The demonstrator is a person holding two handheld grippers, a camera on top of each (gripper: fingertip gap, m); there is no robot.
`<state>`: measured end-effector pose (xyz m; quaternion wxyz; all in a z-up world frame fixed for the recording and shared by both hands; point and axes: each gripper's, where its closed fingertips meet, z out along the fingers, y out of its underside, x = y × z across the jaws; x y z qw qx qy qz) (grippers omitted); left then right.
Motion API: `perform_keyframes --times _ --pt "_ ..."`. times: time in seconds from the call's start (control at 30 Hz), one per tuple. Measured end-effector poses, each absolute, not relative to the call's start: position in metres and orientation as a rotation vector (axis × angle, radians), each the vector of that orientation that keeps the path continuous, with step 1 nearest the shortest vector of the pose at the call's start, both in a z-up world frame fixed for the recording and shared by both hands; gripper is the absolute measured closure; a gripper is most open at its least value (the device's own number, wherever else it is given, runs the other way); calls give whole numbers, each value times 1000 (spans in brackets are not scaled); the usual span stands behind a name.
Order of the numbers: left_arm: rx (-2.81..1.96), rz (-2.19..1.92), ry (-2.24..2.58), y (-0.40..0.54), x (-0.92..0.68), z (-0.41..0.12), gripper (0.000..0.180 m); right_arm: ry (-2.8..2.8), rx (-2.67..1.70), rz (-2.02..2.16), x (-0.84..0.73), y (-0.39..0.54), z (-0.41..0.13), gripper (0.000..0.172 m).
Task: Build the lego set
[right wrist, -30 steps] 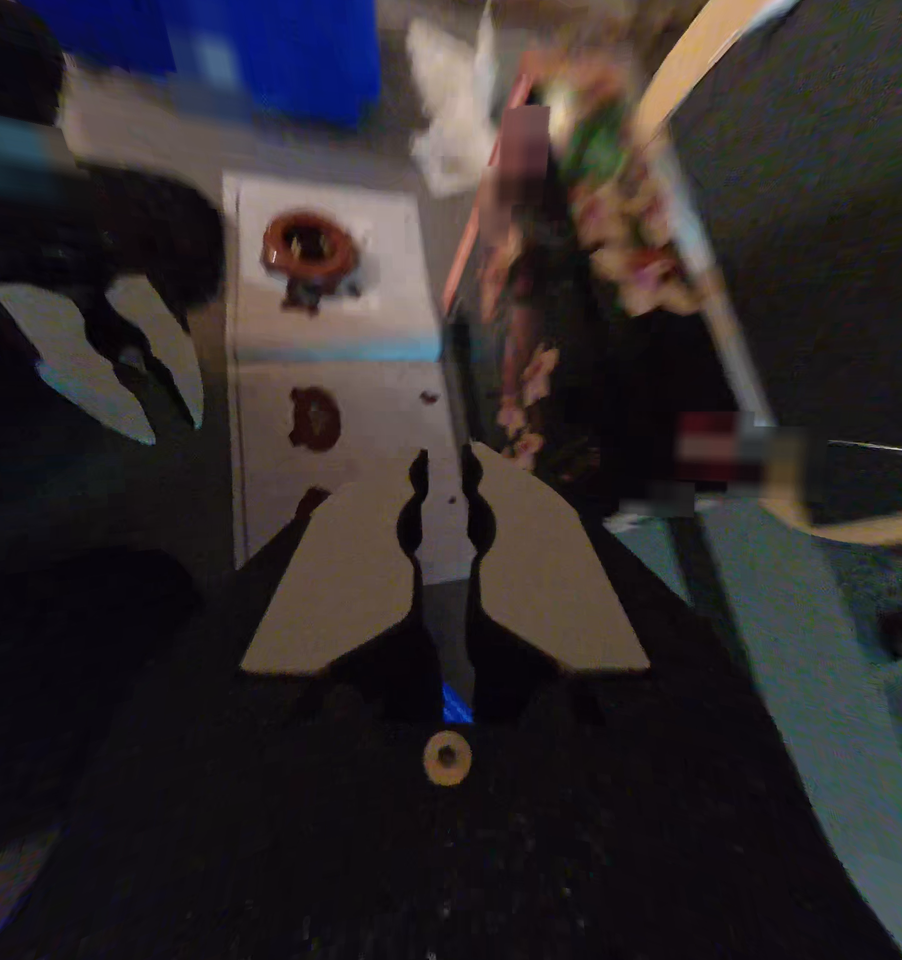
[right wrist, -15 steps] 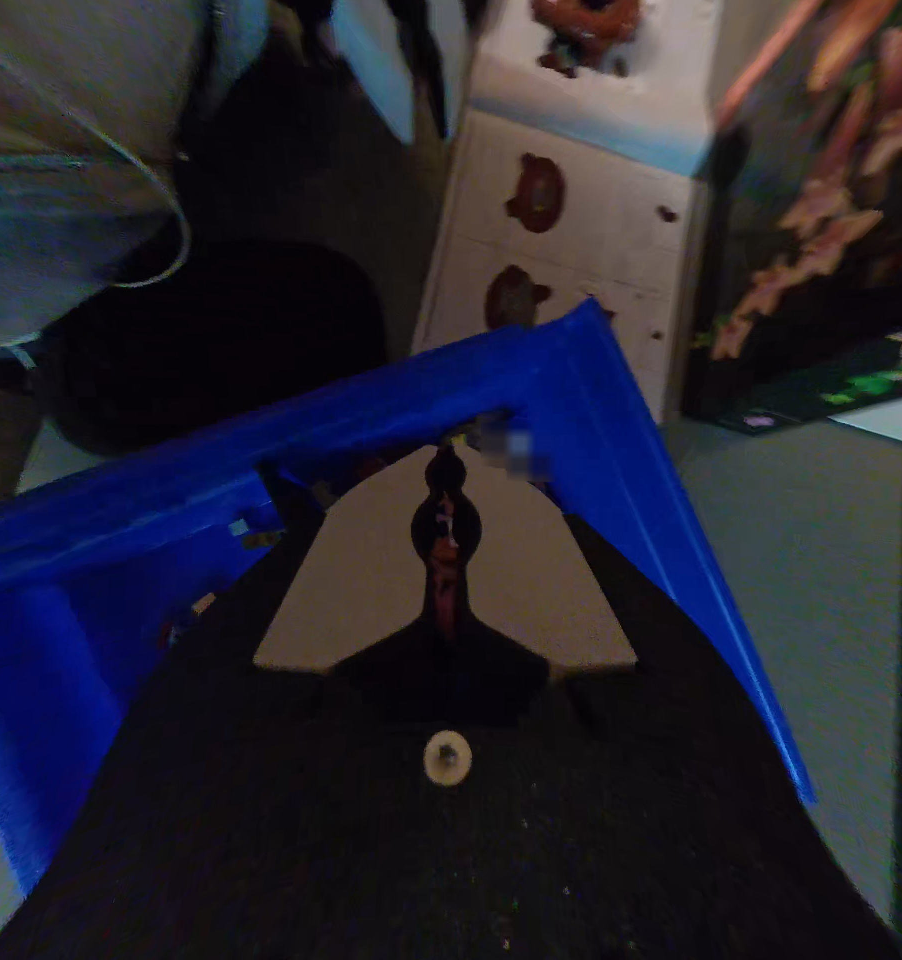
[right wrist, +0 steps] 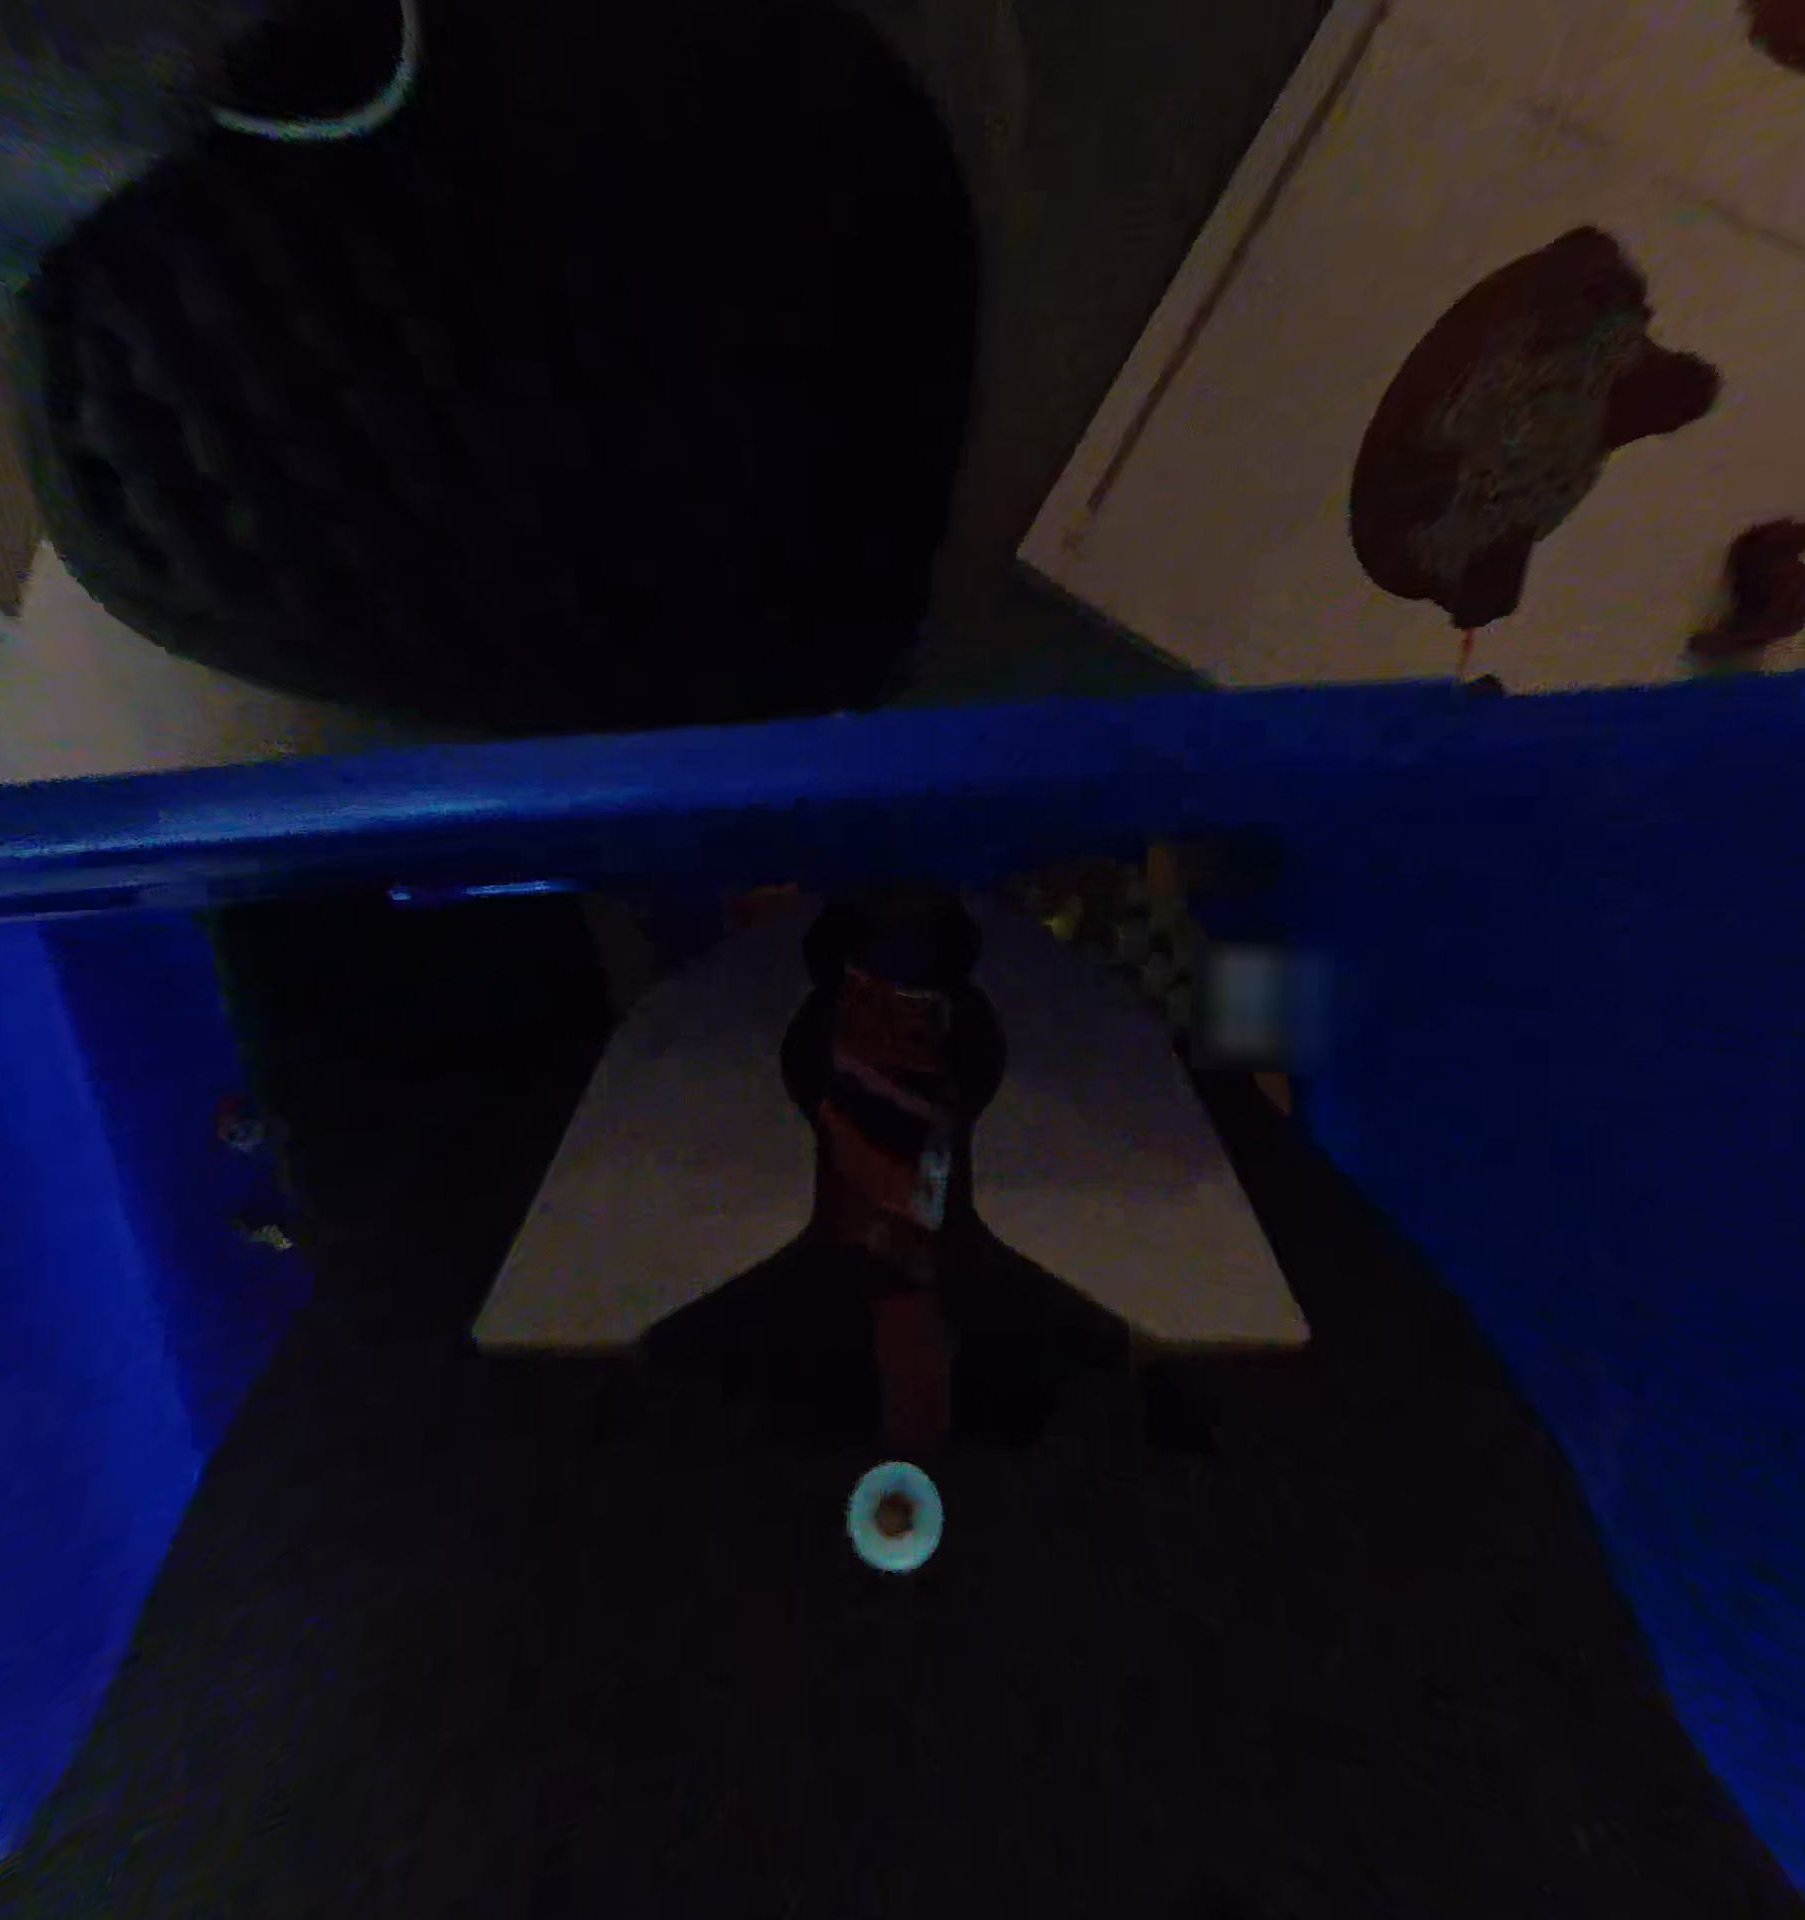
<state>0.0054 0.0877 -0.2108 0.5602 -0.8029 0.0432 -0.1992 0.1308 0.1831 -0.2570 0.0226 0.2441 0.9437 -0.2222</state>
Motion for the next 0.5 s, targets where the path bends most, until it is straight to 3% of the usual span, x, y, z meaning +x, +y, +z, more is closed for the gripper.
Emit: perform_keyframes --times 0.3,0.5 --pt "-1878 -511 67 88 2 -209 163 2926 801 -624 135 189 -260 168" --pt "-1832 -527 87 85 4 -203 163 2935 1096 -867 127 200 -209 167"
